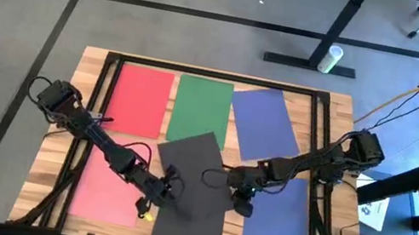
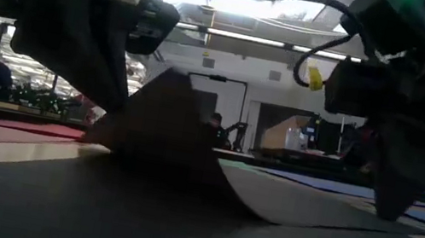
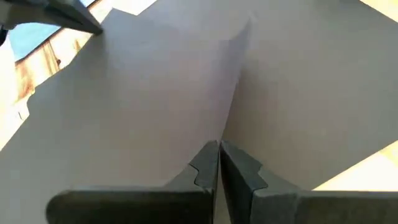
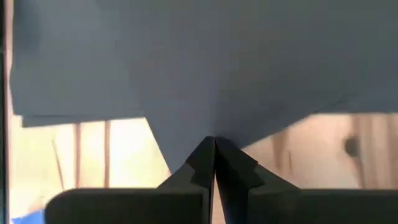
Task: Organize paper
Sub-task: Stack the black paper on top of the black papers
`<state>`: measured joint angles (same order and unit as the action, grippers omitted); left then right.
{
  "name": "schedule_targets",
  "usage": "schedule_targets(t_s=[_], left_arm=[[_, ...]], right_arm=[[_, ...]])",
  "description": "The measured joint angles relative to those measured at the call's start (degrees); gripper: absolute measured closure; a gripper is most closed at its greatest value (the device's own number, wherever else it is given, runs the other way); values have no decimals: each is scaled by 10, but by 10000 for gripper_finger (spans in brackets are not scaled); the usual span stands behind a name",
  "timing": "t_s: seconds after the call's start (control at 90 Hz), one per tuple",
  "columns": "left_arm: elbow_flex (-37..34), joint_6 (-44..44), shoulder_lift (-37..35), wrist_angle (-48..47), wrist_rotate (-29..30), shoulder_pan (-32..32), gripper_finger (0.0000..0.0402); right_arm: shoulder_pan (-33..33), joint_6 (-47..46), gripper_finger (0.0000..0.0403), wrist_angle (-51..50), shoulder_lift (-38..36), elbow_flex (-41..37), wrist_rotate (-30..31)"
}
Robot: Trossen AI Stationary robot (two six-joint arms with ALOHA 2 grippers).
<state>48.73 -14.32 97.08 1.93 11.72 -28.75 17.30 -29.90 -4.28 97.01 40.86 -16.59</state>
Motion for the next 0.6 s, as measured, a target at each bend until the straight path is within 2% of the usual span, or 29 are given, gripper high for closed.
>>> schedule_targets(t_s=[0.144,0.267,0.6], left_arm=[[0,8,0,-13,0,0,401],[0,15,0,-31,0,0,401],[0,26,0,-48,1,7,401]], right_arm=[[10,-22,403,49,24,0,-36],[24,-40,403,69,24,-1,-44],[75,-88,403,75,25,0,-71]])
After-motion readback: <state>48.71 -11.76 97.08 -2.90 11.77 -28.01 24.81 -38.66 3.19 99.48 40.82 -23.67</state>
